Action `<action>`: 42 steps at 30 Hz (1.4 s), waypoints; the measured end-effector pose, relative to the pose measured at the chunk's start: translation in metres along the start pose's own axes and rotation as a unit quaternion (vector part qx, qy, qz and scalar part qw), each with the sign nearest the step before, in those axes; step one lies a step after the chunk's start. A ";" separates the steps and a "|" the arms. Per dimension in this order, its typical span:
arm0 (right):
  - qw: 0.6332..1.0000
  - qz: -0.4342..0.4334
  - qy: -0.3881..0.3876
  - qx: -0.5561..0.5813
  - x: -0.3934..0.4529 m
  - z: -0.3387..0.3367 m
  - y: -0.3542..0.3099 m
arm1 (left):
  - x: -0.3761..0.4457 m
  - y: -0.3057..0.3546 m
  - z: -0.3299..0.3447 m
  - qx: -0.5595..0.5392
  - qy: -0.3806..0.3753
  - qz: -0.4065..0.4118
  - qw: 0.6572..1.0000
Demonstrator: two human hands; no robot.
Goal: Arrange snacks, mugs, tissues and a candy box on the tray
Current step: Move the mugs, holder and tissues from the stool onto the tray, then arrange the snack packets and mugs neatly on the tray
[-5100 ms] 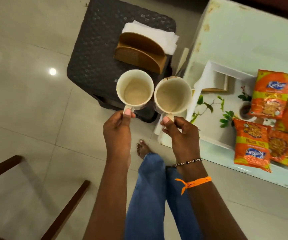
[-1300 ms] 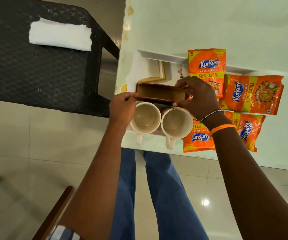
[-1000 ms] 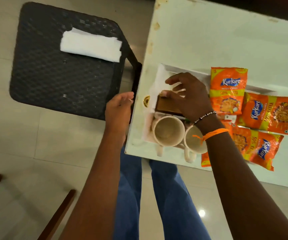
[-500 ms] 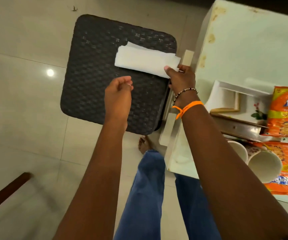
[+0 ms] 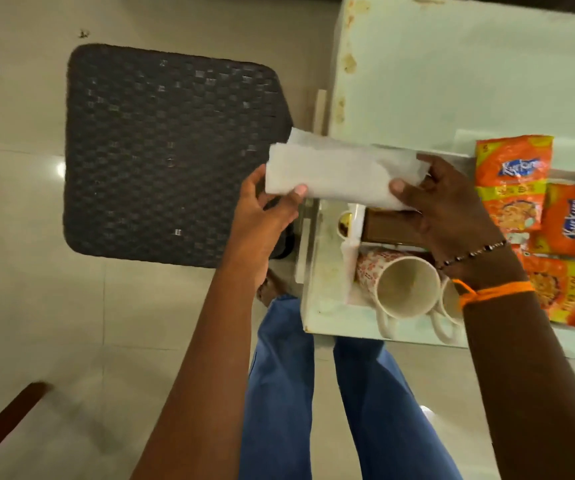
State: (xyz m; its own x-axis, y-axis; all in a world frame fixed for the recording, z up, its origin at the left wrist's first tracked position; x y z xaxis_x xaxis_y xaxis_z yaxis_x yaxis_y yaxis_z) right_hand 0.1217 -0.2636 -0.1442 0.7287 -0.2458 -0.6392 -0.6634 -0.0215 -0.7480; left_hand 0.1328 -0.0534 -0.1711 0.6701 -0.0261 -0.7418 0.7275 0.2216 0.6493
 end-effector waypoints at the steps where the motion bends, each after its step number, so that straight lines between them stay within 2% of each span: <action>1: 1.000 -0.004 0.004 -0.014 -0.006 -0.016 0.005 | -0.005 -0.006 0.012 0.031 -0.018 0.005 0.999; 5: 0.998 -0.019 0.028 -0.047 -0.020 -0.072 0.027 | -0.018 -0.029 0.052 0.149 -0.034 0.033 0.988; 12: 0.956 -0.055 0.120 -0.260 -0.017 -0.125 0.061 | -0.024 -0.057 0.091 0.296 -0.004 0.078 0.952; 18: 0.947 -0.056 0.159 -0.275 -0.011 -0.132 0.075 | -0.020 -0.067 0.101 0.344 0.027 0.072 0.936; 21: 0.952 -0.050 0.131 -0.271 -0.010 -0.134 0.079 | -0.023 -0.071 0.104 0.344 0.043 0.066 0.936; 23: 0.961 -0.053 0.124 -0.243 -0.014 -0.141 0.078 | -0.028 -0.067 0.102 0.318 0.079 0.072 0.942; 26: 0.962 -0.057 0.162 -0.214 -0.019 -0.166 0.076 | -0.041 -0.050 0.111 0.310 0.119 0.127 0.935; 29: 0.951 -0.051 0.215 -0.216 -0.020 -0.193 0.077 | -0.054 -0.028 0.143 0.325 0.102 0.207 0.917; 31: 0.947 -0.038 0.233 -0.220 -0.013 -0.208 0.079 | -0.053 -0.022 0.175 0.351 0.074 0.225 0.906; 34: 0.943 -0.017 0.215 -0.255 0.008 -0.217 0.083 | -0.035 -0.033 0.227 0.414 -0.007 0.179 0.892; 37: 0.936 -0.001 0.173 -0.307 0.026 -0.215 0.088 | -0.012 -0.058 0.258 0.525 -0.057 0.089 0.844; 39: 0.935 0.005 0.146 -0.322 0.034 -0.210 0.093 | 0.000 -0.070 0.268 0.556 -0.067 0.047 0.827; 42: 0.944 0.018 0.133 -0.301 0.037 -0.208 0.101 | 0.009 -0.087 0.281 0.539 -0.105 0.015 0.836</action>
State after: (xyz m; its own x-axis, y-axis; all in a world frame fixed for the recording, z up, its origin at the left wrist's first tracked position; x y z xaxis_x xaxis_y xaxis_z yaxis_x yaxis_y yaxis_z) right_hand 0.0465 -0.4762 -0.2066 0.6884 -0.4903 -0.5346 -0.7218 -0.5364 -0.4374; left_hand 0.1168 -0.3463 -0.1873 0.6188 -0.2323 -0.7504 0.3445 -0.7782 0.5250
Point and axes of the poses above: each hand's wrist, its own x-axis towards the middle knuckle, its own z-axis out of the palm, y = z × x, the point moved 8 cm from there along x, towards the middle knuckle, and after that the axes turned 10 degrees about -x, right-handed, at the moved point
